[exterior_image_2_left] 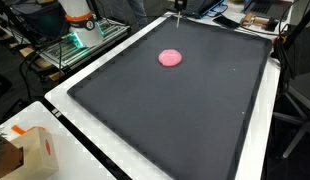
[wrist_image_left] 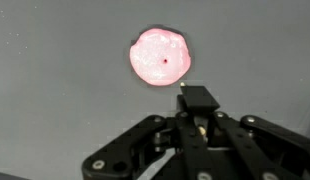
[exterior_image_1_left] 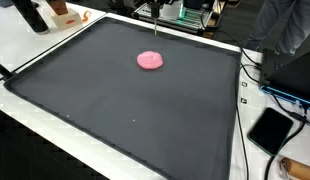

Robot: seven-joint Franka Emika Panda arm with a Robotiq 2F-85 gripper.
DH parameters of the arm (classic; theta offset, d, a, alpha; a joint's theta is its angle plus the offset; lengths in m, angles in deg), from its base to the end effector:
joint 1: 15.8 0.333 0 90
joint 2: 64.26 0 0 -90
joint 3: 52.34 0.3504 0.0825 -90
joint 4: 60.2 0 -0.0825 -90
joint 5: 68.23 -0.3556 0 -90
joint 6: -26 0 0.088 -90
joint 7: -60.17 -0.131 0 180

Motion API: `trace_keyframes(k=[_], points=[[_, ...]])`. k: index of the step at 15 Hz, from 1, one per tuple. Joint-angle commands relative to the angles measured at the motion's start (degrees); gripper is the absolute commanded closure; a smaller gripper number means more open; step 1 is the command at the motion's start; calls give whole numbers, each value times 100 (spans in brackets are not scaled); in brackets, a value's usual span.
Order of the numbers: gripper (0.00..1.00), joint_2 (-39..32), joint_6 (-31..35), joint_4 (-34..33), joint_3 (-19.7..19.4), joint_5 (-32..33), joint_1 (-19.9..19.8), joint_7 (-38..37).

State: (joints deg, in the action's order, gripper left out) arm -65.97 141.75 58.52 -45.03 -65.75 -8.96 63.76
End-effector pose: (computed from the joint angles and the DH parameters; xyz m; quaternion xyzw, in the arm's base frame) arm 0.5036 0.1230 0.4342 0.9854 0.1641 -0.0389 0.0209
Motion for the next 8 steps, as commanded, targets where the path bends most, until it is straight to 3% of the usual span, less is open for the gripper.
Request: trace_keyframes(k=[1, 8], points=[[97, -2, -10, -9, -8, 0, 10, -2], [97, -61, -10, -189, -279, -638, -258, 284]])
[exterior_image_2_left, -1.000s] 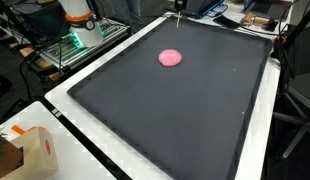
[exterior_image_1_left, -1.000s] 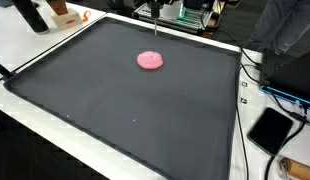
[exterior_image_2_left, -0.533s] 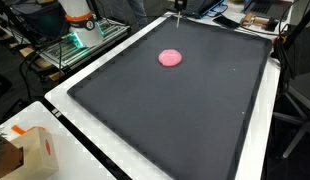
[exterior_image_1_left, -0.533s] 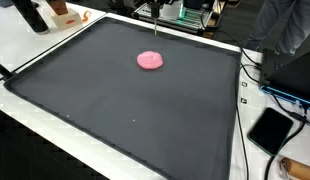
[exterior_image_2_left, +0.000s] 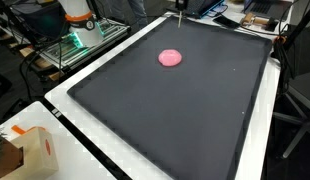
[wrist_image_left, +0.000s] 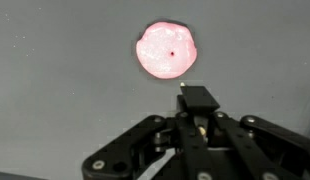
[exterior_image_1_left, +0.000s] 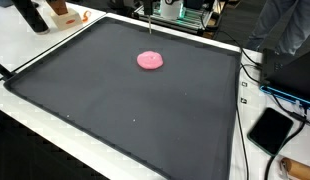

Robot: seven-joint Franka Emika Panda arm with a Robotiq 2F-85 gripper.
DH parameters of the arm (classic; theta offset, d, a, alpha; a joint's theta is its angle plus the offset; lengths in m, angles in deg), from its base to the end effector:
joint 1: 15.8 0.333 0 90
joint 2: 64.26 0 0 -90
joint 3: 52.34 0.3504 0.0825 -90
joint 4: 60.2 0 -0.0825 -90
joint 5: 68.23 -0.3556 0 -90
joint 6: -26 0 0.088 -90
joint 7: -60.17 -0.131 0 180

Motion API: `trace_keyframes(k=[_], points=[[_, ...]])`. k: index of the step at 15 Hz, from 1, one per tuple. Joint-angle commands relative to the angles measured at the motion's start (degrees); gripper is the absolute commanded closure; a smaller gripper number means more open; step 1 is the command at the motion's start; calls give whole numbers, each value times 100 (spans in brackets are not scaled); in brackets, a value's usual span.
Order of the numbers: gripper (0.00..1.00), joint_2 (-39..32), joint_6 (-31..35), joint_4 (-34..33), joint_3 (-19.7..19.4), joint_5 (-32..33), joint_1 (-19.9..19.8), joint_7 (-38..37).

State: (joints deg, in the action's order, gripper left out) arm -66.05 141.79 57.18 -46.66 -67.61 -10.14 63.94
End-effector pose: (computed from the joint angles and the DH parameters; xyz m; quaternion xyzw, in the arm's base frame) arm 0.5142 0.1019 0.4435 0.9906 0.1339 -0.0291 0.0052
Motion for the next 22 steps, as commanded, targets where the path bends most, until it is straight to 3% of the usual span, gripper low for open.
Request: trace_keyframes(k=[1, 11, 22], points=[[97, -63, 22, -42, -179, -660, -209, 420], [97, -635, -335, -210, -696, -2471, -952, 2361], [97, -1472, -1224, -589, -714, -2624, -1459, 2840]])
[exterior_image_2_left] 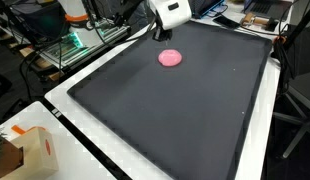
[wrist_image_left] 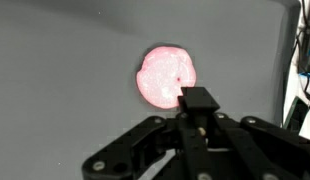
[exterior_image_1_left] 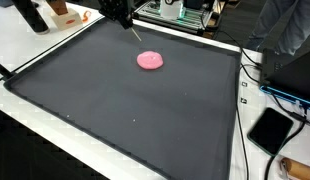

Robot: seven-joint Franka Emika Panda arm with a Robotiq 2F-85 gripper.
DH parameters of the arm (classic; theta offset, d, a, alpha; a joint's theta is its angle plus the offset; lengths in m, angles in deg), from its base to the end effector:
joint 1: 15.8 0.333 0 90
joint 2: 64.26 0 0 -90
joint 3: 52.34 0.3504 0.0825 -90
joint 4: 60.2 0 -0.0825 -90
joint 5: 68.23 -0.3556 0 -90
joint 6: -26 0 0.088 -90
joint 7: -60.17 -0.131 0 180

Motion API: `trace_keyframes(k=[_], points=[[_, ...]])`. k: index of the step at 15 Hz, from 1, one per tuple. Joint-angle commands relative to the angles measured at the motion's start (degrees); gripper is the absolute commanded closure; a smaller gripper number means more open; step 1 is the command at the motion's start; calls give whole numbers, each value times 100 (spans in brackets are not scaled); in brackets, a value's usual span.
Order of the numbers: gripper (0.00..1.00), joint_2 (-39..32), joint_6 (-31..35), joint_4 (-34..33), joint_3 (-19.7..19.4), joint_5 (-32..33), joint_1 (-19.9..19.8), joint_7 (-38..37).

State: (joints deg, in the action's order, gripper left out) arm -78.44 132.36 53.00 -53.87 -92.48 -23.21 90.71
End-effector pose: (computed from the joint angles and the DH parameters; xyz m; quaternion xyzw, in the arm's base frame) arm 0.5390 -0.0422 0.3552 -0.9627 -0.0868 0.1054 0.2335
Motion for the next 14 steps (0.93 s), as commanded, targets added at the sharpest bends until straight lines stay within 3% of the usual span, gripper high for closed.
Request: trace_keyframes(k=[1, 14], points=[[97, -304, -338, -202, 6, -123, -188, 177], [97, -1139, -671, -743, 46, -86, -485, 15]])
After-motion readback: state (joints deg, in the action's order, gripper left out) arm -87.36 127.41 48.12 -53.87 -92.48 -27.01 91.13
